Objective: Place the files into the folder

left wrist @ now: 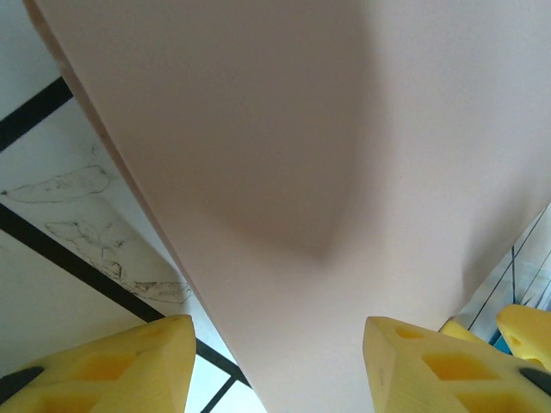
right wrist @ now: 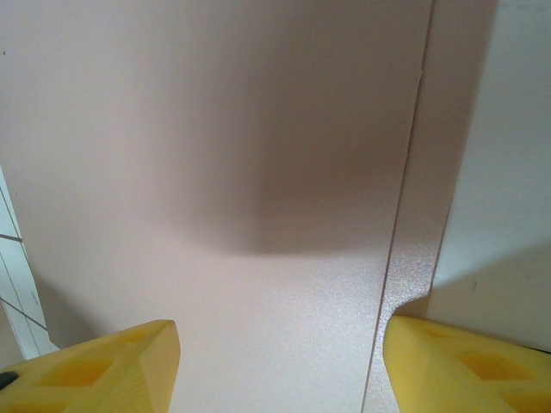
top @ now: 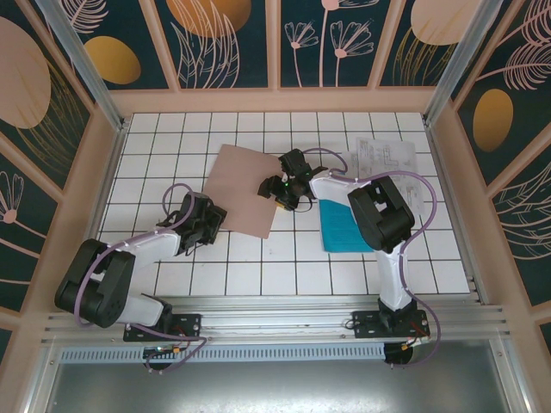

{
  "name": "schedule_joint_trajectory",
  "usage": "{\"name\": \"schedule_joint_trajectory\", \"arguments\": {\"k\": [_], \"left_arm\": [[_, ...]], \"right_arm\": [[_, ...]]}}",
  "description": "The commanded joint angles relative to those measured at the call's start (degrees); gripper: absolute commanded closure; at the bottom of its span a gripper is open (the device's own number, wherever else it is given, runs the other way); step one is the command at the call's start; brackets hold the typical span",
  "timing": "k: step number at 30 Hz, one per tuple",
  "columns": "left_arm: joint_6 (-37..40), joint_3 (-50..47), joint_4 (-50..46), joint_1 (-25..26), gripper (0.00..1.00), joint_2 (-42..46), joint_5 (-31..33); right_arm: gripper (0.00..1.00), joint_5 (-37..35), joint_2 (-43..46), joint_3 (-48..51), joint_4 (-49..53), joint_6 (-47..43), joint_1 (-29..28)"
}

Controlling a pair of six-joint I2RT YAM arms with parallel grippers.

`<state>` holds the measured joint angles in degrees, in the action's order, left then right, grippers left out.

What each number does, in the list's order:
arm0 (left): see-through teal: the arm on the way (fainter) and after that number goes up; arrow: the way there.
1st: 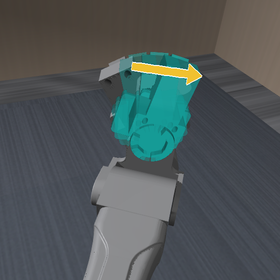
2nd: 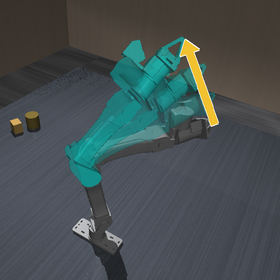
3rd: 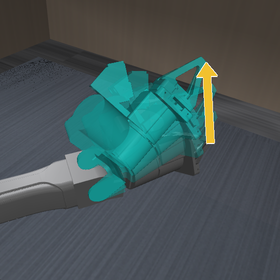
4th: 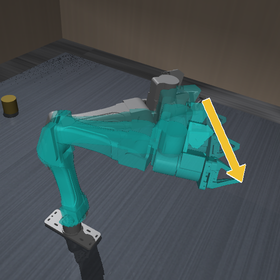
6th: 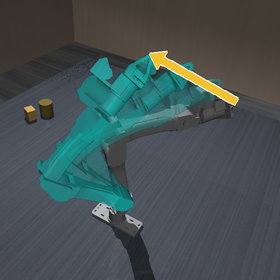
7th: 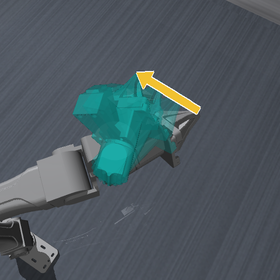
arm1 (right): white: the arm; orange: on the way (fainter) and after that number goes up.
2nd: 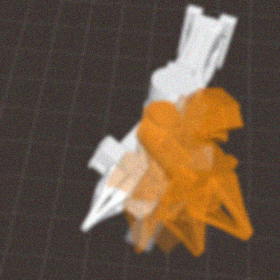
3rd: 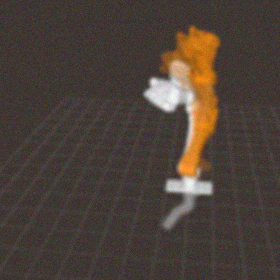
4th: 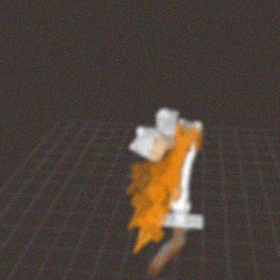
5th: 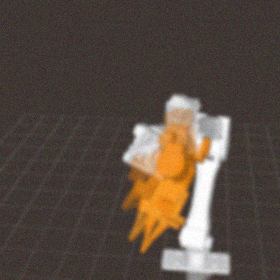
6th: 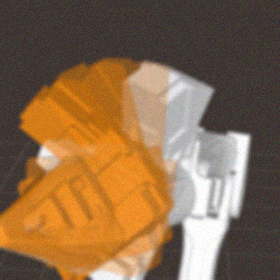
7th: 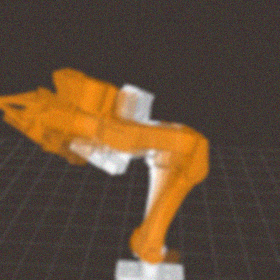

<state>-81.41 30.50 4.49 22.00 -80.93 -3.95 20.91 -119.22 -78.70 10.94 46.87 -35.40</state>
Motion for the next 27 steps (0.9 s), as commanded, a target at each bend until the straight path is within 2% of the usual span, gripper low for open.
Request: {"name": "schedule_joint_trajectory", "arguments": {"k": [1, 12, 17, 27], "left_arm": [[1.26, 0.35, 0.86, -0.3, 0.46, -0.48, 0.78], [0.99, -0.37, 6.04, -0.35, 0.56, -2.28, 0.55], [0.35, -1.02, 6.84, -0.36, 0.57, -2.53, -0.14], [-3.51, -4.3, 15.39, -0.3, 0.67, -1.02, -3.28]], "right_arm": [[0.34, -0.16, -3.96, 0.8, 5.05, -0.18, -0.04], [0.33, 0.28, -3.96, 1.22, 4.97, -0.38, -0.11], [0.33, 0.36, -4.12, 0.92, 4.97, -0.33, -0.05], [0.33, 2.53, -4.33, 1.6, 2.98, 0.06, 0.57]]}}
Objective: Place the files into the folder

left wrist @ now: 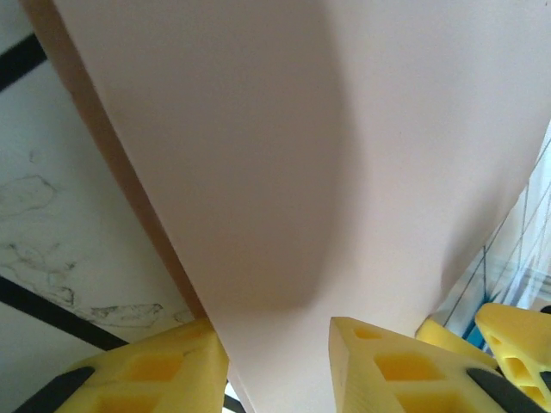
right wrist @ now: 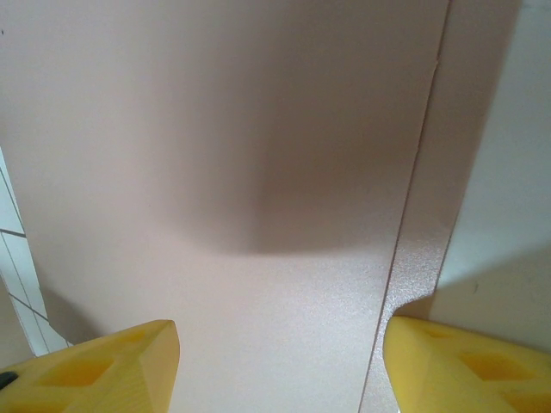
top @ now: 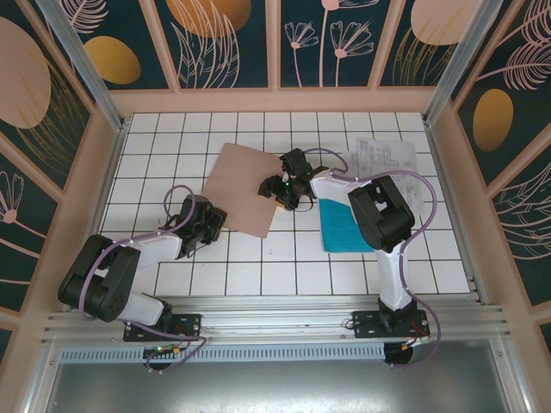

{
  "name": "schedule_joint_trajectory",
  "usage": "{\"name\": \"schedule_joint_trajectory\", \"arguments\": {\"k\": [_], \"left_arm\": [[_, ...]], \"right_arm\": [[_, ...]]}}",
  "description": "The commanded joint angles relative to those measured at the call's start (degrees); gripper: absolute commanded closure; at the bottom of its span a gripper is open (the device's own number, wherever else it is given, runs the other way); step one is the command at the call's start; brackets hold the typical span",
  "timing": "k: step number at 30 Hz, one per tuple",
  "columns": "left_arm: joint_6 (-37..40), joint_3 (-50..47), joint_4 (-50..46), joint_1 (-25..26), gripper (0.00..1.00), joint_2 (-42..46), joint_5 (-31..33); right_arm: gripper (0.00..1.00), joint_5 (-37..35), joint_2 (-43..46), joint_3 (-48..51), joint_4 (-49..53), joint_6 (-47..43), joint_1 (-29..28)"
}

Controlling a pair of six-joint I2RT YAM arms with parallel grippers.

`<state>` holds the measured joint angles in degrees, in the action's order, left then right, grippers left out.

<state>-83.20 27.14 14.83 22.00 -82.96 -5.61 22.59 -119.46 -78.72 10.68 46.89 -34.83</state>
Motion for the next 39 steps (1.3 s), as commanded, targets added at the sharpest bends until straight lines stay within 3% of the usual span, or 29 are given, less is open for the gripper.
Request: {"name": "schedule_joint_trajectory", "arguments": {"k": [1, 5, 10, 19, 29, 36, 37, 39], "left_arm": [[-2.0, -1.01, 5.54, -0.29, 0.68, 1.13, -2.0], [-3.04, -1.34, 6.31, -0.27, 0.79, 1.81, -2.99], [-5.06, -2.03, 7.24, -0.29, 1.0, 3.98, -4.09], [-8.98, -4.72, 9.31, -0.24, 1.0, 8.57, -7.5], [-10.14, -6.66, 11.43, -0.29, 1.0, 9.56, -11.0], [-7.38, -5.46, 5.13, -0.29, 1.0, 11.47, -10.89], [-5.92, -4.21, 1.72, -0.29, 0.92, 12.11, -10.5], [-0.37, 1.58, -12.06, -0.23, 0.57, 14.12, -7.35]], "right_arm": [[0.33, 1.11, -4.0, 1.63, 3.02, 0.12, 0.11], [0.33, 2.01, -3.75, 1.88, 2.13, 0.37, 0.69], [0.33, 3.78, -2.25, 3.13, -0.58, 1.32, 1.59], [0.35, 8.86, 2.64, 7.02, -8.98, 6.55, 3.17], [0.62, 12.14, 3.44, 8.49, -16.33, 12.65, 5.12], [1.0, 9.64, 5.42, 9.64, -15.57, 12.97, 5.3], [1.0, 9.42, 5.53, 9.69, -15.37, 12.97, 5.3], [1.0, 9.16, 5.98, 9.66, -14.79, 13.13, 5.22]]}}
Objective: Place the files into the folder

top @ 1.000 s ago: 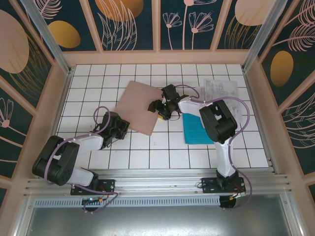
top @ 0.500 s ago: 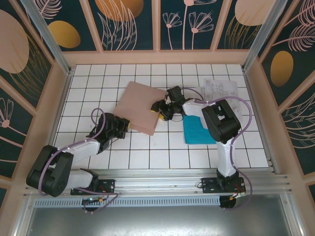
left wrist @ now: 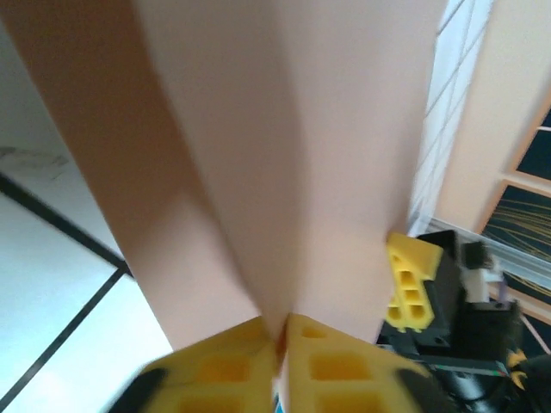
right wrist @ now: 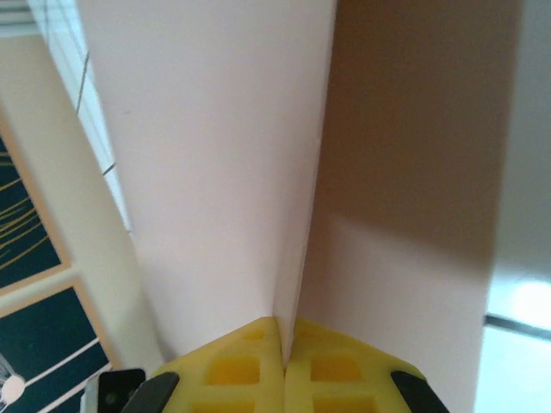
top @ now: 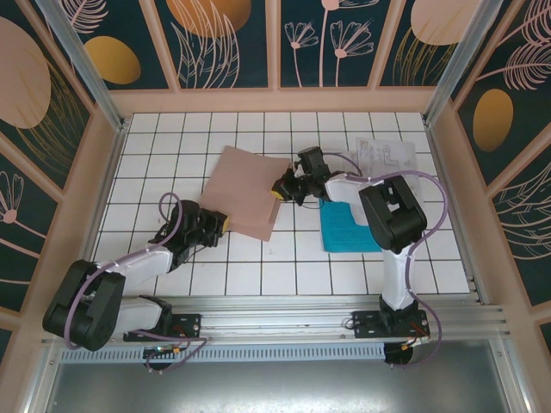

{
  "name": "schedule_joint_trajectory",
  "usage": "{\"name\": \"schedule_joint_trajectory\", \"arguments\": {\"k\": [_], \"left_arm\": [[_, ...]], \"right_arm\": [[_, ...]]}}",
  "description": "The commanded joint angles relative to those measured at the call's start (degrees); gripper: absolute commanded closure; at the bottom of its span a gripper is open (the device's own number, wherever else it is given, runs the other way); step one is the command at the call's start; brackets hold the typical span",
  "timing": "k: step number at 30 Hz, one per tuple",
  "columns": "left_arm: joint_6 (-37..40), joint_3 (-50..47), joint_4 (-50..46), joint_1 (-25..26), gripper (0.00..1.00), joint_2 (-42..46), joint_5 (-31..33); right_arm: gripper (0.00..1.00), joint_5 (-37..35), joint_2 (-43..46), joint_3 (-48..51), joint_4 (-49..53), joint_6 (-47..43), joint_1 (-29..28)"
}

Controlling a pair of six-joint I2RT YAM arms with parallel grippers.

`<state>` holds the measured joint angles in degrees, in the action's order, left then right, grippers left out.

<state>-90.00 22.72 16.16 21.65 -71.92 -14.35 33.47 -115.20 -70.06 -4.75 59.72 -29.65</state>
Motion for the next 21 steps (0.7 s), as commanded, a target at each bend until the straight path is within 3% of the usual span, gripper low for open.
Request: {"name": "schedule_joint_trajectory", "arguments": {"k": [1, 3, 7, 11, 15, 21], "left_arm": [[9.35, 8.88, -17.91, 0.14, 0.48, 3.51, 2.86], [15.58, 14.57, -26.94, 0.08, 0.44, 3.49, 5.12], [27.32, 22.93, -34.7, 0.83, 0.46, 0.18, 4.43], [46.54, 39.51, -44.86, 9.02, 0.47, -9.32, 7.47], [57.8, 49.87, -52.4, 16.58, 0.46, -17.6, 16.13], [67.68, 58.17, -57.59, 23.94, 0.42, -25.92, 30.05]], "right_arm": [[1.0, -1.75, 1.9, 0.99, 0.82, 0.54, 0.03], [1.0, -1.96, 2.4, 1.07, 1.23, 1.13, 0.03], [1.0, -2.36, 3.2, 0.27, 2.33, 1.82, -0.06], [1.0, -2.54, 3.49, -2.0, 5.85, 1.2, -0.06], [1.0, -2.1, 2.77, -5.41, 11.19, -0.83, 0.03], [1.0, -1.07, 2.02, -8.71, 15.8, -2.57, 0.42]]}}
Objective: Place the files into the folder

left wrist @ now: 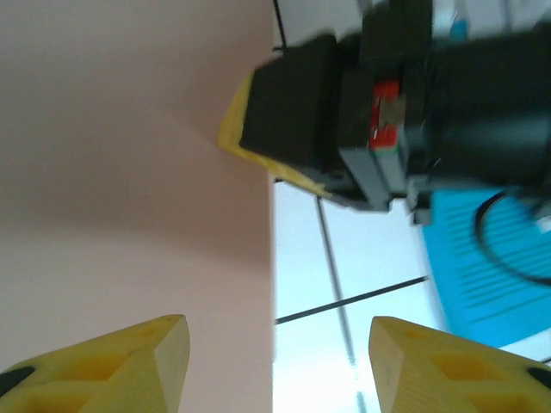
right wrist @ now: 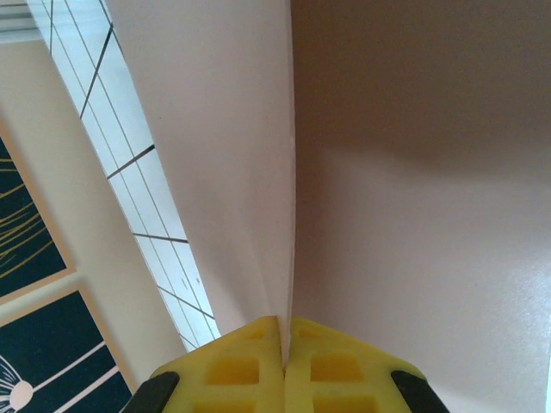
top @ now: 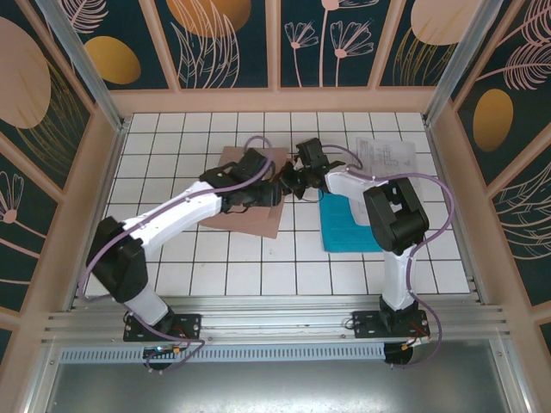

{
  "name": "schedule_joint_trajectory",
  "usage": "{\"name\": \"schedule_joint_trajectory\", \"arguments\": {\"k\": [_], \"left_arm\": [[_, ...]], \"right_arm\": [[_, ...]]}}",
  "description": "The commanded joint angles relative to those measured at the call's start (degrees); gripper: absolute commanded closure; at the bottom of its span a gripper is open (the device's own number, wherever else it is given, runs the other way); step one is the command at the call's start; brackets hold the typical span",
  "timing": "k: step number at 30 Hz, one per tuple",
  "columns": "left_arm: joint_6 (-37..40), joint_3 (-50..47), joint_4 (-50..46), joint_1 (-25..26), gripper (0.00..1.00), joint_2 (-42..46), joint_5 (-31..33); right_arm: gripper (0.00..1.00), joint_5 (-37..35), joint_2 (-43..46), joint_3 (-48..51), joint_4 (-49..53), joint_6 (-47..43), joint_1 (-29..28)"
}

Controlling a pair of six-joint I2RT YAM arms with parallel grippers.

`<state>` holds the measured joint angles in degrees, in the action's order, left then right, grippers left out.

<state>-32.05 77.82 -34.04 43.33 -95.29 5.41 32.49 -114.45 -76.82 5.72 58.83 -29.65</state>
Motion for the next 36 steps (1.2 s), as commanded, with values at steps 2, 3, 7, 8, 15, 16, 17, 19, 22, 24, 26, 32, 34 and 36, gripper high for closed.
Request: {"name": "schedule_joint_trajectory", "arguments": {"k": [2, 3, 7, 8, 15, 16, 17, 19, 22, 24, 26, 32, 34, 36], "left_arm": [[11.27, 4.22, -8.13, 4.39, 0.41, -5.91, 15.27], [11.92, 4.48, -8.36, 5.23, 0.41, -7.06, 17.5], [13.71, 5.3, -8.55, 7.2, 0.41, -10.48, 23.9], [14.08, 5.39, -8.31, 7.52, 0.41, -11.23, 24.87], [14.93, 6.71, -8.11, 8.9, 0.56, -14.36, 30.43], [14.71, 6.68, -8.29, 8.96, 0.61, -14.32, 31.46], [14.38, 6.58, -8.4, 8.9, 0.68, -14.11, 32.29], [14.17, 6.08, -8.23, 8.93, 0.83, -13.33, 33.32], [14.3, 5.0, -7.81, 8.89, 1.0, -11.75, 33.9], [14.4, 4.25, -7.64, 8.95, 1.0, -10.35, 34.27], [14.39, 3.74, -7.7, 8.93, 1.0, -9.08, 34.1], [12.0, 2.03, -7.83, 8.94, 1.0, -5.18, 32.75], [10.53, 1.91, -8.51, 8.8, 1.0, -4.36, 32.41], [9.25, 1.9, -8.97, 8.84, 1.0, -3.73, 31.93]], "right_arm": [[1.0, 0.59, 0.91, -2.78, 5.99, -1.84, 0.63], [1.0, 0.87, 0.67, -3.19, 6.21, -1.9, 0.72], [1.0, 1.65, 0.63, -4.45, 7.11, -2.13, 0.77], [1.0, 1.78, 0.58, -4.7, 7.27, -2.07, 0.82], [1.0, 2.29, 0.4, -5.21, 7.65, -1.53, 0.81], [1.0, 2.31, 0.34, -5.2, 7.73, -1.53, 0.82], [1.0, 2.4, 0.31, -5.23, 7.78, -1.59, 0.82], [1.0, 2.49, 0.37, -5.3, 7.81, -1.42, 0.79], [1.0, 2.73, 0.46, -5.54, 7.59, -1.71, 0.77], [0.77, 2.55, 1.51, -5.63, 6.46, -2.63, 1.04], [0.52, 0.65, 3.85, -5.46, 5.53, -3.71, 1.37], [0.3, -9.67, 16.07, 0.23, 3.05, -5.52, 4.8], [0.33, -11.97, 20.17, 5.88, 0.15, -4.34, 6.38], [0.39, -13.48, 22.61, 10.97, -1.4, -2.93, 7.38]]}}
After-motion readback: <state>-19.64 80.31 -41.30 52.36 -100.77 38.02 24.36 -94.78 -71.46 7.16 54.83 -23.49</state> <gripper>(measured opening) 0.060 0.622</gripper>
